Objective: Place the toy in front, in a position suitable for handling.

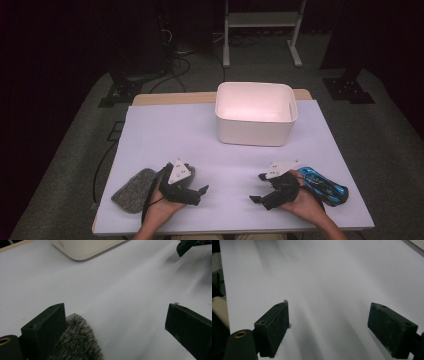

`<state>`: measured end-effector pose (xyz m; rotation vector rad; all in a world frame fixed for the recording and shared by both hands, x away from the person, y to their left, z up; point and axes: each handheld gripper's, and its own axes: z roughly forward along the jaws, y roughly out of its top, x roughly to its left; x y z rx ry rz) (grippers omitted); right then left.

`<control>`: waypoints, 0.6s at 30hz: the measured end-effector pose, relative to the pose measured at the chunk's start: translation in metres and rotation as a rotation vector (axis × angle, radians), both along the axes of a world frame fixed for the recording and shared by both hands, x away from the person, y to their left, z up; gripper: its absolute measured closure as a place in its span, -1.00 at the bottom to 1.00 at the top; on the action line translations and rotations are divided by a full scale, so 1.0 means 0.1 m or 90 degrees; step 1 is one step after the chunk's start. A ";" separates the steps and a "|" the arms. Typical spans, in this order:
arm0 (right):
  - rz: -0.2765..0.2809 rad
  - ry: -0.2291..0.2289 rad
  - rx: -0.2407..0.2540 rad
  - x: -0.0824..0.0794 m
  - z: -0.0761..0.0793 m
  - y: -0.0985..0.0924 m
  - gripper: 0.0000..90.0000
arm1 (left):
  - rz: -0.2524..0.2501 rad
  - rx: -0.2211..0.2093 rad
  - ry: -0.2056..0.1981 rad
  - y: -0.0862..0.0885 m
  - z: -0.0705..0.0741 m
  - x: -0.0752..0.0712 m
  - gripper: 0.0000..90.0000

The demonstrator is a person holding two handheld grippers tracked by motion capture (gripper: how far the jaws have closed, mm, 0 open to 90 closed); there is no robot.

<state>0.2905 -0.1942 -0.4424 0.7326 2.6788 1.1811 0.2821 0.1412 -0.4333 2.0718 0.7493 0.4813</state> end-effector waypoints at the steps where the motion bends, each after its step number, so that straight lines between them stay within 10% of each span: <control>1: 0.000 0.000 0.000 0.00 0.00 0.00 -0.64 | -0.001 0.001 0.001 0.00 0.00 0.00 -0.94; 18: -0.001 -0.006 0.050 -0.03 0.26 -0.11 -0.64 | -0.010 -0.003 -0.003 -0.02 0.01 -0.01 -0.94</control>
